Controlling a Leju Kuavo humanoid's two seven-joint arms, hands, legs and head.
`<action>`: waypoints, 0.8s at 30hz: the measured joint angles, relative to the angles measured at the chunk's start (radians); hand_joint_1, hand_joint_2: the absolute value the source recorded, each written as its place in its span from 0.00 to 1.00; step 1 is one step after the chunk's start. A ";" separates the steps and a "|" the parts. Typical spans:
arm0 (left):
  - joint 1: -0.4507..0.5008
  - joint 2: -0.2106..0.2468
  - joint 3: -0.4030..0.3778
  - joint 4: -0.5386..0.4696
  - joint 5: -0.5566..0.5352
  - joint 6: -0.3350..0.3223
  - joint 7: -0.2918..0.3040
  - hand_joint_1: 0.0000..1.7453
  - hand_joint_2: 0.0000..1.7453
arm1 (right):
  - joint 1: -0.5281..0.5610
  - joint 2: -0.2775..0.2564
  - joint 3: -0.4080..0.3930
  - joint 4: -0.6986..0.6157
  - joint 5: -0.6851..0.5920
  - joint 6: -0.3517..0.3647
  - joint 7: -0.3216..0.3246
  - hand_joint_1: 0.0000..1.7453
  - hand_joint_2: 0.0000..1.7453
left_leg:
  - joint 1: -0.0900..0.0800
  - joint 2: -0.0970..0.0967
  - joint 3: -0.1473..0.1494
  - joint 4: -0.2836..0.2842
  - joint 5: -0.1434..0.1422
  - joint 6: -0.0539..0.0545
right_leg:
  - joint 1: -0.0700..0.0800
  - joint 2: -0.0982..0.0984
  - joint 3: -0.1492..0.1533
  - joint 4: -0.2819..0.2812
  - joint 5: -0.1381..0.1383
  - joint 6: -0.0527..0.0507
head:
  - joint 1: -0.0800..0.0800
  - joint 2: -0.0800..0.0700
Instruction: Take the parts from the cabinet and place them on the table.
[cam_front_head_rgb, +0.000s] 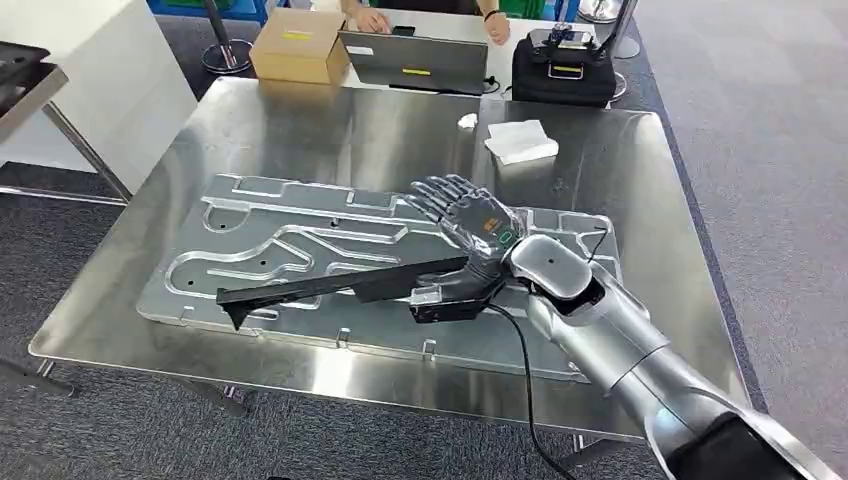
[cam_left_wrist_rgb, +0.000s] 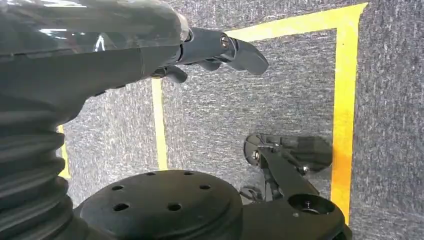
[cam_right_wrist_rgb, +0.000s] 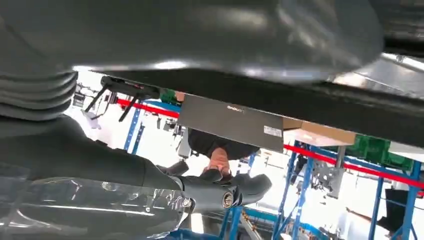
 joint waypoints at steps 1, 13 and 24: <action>0.000 0.000 0.000 0.000 0.000 0.000 -0.002 0.00 1.00 | 0.003 -0.002 0.000 -0.007 0.002 0.003 0.001 0.00 0.00 | 0.000 0.000 0.000 0.000 0.000 0.000 | 0.000 0.000 0.000 0.000 0.000 0.000 | 0.000 0.000; 0.001 0.002 0.000 0.001 0.020 0.003 -0.008 0.00 1.00 | 0.019 -0.014 0.000 -0.053 0.013 0.030 0.003 0.00 0.00 | 0.000 0.000 0.000 0.000 0.000 0.000 | 0.000 0.000 0.000 0.000 0.000 0.000 | 0.000 0.000; 0.020 0.002 0.000 0.001 0.033 0.024 -0.007 0.00 0.00 | -0.027 0.006 -0.049 0.015 -0.027 0.019 0.040 0.00 0.00 | 0.000 0.000 0.000 0.000 0.000 0.000 | 0.000 -0.001 0.000 0.000 0.000 0.000 | 0.000 0.000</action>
